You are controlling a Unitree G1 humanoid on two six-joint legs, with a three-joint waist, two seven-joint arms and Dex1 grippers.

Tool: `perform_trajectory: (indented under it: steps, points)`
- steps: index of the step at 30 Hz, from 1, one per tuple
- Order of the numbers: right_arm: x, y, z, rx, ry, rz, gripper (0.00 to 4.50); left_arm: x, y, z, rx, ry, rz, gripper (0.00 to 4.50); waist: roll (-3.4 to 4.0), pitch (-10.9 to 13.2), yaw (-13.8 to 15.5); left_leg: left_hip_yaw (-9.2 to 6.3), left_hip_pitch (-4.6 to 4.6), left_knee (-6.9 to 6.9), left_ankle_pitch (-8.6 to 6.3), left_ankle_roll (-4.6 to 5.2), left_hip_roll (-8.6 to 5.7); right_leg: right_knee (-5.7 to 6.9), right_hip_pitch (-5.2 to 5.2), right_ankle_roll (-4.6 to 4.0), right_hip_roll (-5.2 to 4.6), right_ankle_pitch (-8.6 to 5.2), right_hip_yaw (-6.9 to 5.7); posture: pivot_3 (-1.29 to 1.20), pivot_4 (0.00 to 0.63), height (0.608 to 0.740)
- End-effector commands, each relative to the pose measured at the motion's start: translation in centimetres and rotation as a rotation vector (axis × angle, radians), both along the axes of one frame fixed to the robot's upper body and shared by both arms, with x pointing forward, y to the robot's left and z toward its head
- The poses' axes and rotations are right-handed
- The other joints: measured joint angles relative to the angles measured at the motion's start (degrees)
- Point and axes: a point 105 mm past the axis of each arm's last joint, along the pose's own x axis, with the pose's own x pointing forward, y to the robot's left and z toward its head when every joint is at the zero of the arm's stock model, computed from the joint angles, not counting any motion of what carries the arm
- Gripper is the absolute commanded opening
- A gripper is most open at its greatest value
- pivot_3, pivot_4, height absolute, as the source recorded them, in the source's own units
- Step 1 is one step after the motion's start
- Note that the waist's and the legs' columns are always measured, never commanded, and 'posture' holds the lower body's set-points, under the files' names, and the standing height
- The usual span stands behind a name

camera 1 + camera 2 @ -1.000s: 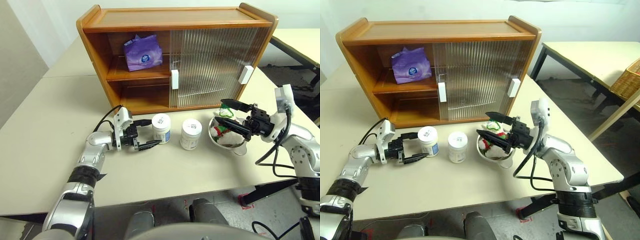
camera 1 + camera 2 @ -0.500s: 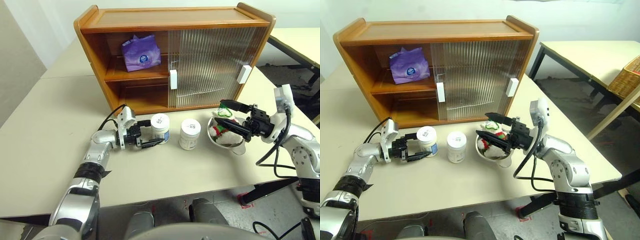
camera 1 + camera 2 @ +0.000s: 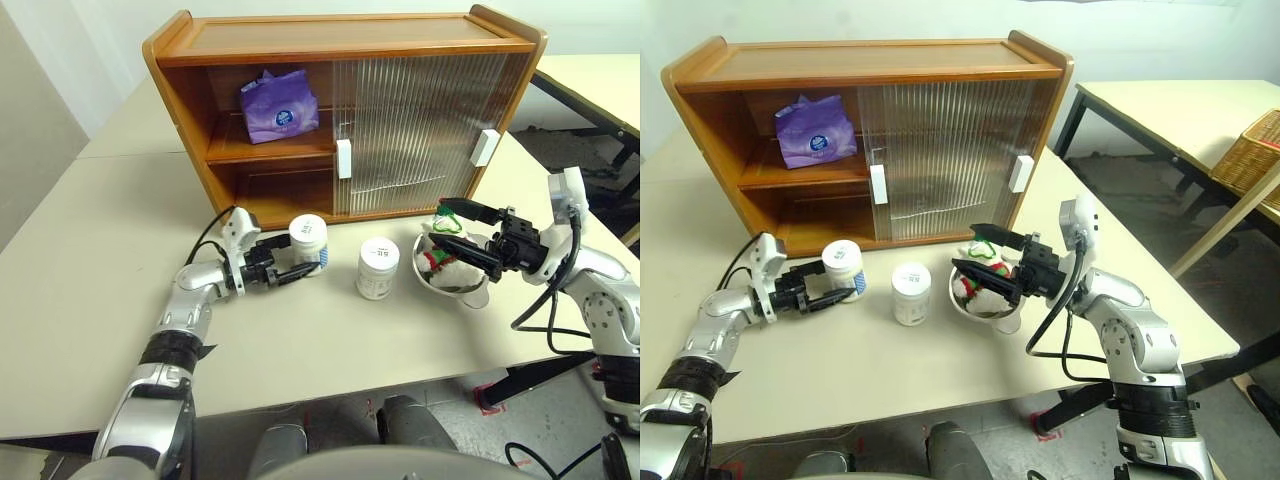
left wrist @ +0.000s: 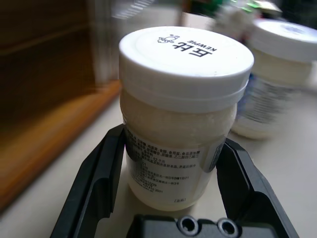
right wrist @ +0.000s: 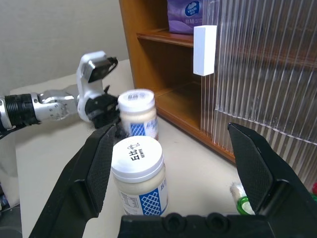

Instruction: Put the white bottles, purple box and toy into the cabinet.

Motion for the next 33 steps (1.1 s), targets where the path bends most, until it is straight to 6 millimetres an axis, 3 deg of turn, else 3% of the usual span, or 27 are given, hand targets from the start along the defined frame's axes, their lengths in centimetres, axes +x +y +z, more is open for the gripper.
perform_trajectory:
  steps: [1, 9, 17, 27, 33]
  points:
    - [-0.2, 0.7, 0.4, 0.005, -0.003, 0.041, 4.5, 0.5, 0.6, 1.1, -0.024, -0.041, 0.065, 3.07, 0.0, 0.0, 0.1, 0.0, 0.0, 0.0, 0.0, 0.0, 0.0, 0.0, 0.0, -0.01, 0.0, 0.0, 0.0, -0.21, 0.0, 0.74]
    - [0.1, 1.0, 0.5, 0.008, -0.007, 0.049, 4.5, 2.8, 1.1, 2.0, -0.063, -0.086, 0.26, 3.07, -0.01, 0.0, 0.9, 0.0, -0.01, 0.04, 0.01, -0.02, 0.0, 0.0, 0.02, -0.05, 0.0, 0.03, 0.01, -0.2, 0.0, 0.74]
    - [0.0, 1.3, 0.5, 0.015, -0.006, 0.054, 4.5, 5.1, -1.1, 2.6, -0.133, -0.097, 0.416, 3.07, -0.02, 0.0, 1.1, 0.0, -0.02, 0.1, 0.01, -0.03, -0.03, -0.01, 0.07, -0.06, 0.0, 0.05, 0.01, -0.21, 0.0, 0.74]
    - [-0.1, 1.3, 0.4, 0.023, -0.005, 0.048, 4.5, 7.7, 1.3, 3.2, -0.101, -0.081, 0.705, 3.07, -0.02, 0.0, 0.8, 0.01, 0.04, 0.15, 0.04, -0.04, -0.02, 0.0, 0.1, 0.13, 0.0, 0.15, 0.03, -0.22, 0.0, 0.74]
    - [0.1, 1.3, 0.4, 0.024, -0.007, 0.052, 4.5, 9.0, 0.0, 3.2, -0.076, -0.071, 0.781, 3.07, -0.06, 0.0, 1.2, 0.01, 0.24, 0.26, 0.04, -0.05, -0.04, -0.04, 0.23, 0.12, 0.0, 0.17, 0.04, -0.21, 0.0, 0.74]
